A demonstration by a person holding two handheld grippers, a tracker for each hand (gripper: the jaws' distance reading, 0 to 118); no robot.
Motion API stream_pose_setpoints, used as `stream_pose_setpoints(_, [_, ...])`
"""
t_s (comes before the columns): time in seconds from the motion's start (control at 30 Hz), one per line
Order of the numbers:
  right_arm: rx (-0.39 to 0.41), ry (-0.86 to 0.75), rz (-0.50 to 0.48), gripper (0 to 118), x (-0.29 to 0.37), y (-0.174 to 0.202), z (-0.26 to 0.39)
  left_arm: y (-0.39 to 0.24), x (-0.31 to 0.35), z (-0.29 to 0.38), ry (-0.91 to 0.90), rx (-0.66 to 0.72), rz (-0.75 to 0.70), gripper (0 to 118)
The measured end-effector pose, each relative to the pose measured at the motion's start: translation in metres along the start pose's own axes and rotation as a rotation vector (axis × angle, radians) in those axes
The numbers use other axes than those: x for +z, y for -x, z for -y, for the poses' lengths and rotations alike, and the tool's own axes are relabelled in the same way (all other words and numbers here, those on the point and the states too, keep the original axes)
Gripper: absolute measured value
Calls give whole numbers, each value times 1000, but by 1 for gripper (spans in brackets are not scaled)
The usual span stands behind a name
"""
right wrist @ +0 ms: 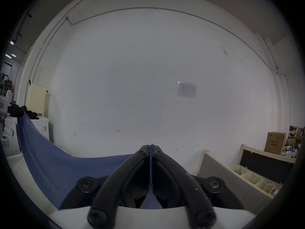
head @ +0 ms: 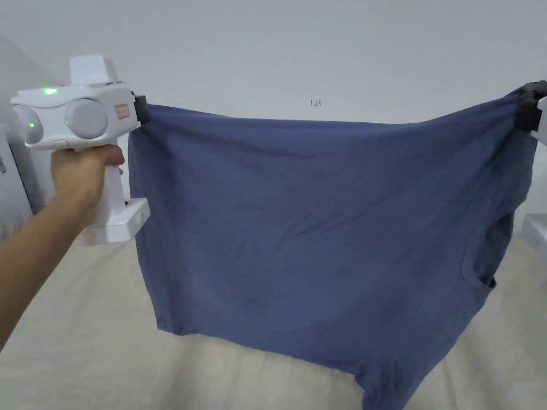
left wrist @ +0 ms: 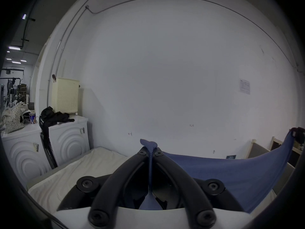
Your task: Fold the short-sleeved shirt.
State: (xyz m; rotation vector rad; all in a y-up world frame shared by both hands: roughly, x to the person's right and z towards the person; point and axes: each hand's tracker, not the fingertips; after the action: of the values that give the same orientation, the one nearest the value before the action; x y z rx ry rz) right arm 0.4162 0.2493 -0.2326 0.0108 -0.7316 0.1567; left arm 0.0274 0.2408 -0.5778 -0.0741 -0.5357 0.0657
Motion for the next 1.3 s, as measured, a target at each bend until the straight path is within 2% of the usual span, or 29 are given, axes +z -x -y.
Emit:
stream_pose_setpoints(0.13, [-13,-42,10,3,-21,1,12,-4,-24,17,-19,29,-23,3])
stream_pose_setpoints(0.27, [-21,-19,-14,3,-37,7,50,-3,-45,63,15,32,-34,3])
stream_pose_setpoints(0.4, [-26,98,-41,3,-53,14,108,-1,-63,124,104,2,-34,3])
stream_pose_setpoints(0.63, [-119,306,-76,3,-45,22,217,7,-57,234,296,-15,-30,3])
stream_pose_setpoints(0.87, [-191,453,-120,3,35,9,292,33,26,313,440,-52,-9,3])
stream_pose_setpoints(1.1, [-282,549,-134,3,144,-1,330,59,131,365,554,-92,-6,3])
stream_pose_setpoints(1.3, [-297,603,-140,3,236,-7,351,72,212,394,630,-49,-22,3])
